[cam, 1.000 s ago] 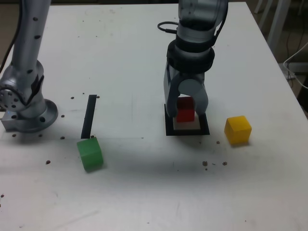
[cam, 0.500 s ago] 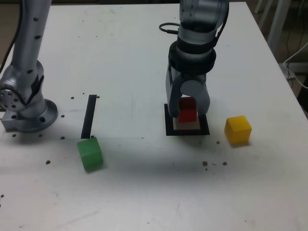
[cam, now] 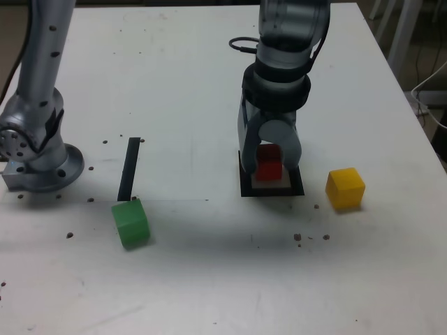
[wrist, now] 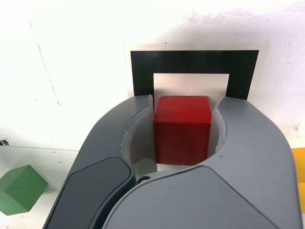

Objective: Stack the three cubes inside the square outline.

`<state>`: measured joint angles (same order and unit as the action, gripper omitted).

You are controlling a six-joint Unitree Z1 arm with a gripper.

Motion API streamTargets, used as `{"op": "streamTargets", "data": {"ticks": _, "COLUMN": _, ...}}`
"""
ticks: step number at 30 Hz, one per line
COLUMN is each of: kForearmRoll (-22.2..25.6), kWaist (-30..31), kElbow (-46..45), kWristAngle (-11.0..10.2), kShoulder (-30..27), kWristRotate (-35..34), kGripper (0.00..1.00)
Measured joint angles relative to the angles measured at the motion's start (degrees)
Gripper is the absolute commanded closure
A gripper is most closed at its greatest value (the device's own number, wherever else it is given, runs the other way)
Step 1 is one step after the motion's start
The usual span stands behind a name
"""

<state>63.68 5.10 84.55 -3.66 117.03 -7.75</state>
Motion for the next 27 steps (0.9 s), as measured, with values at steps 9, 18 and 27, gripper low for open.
{"op": "streamTargets", "data": {"ticks": 9, "kForearmRoll": -0.2, "kWaist": 0.0, "kElbow": -0.5, "kWristAngle": -0.5, "kShoulder": 0.0, "kWristRotate": 0.3, "kGripper": 0.04}}
{"op": "streamTargets", "data": {"ticks": 18, "kForearmRoll": 2.1, "kWaist": 0.3, "kElbow": 0.4, "kWristAngle": -2.4, "kShoulder": -1.0, "kWristRotate": 0.3, "kGripper": 0.01}}
{"op": "streamTargets", "data": {"ticks": 27, "kForearmRoll": 5.7, "kWaist": 2.3, "kElbow": 4.0, "kWristAngle": -3.9, "kShoulder": -3.4, "kWristRotate": 0.4, "kGripper": 0.01}}
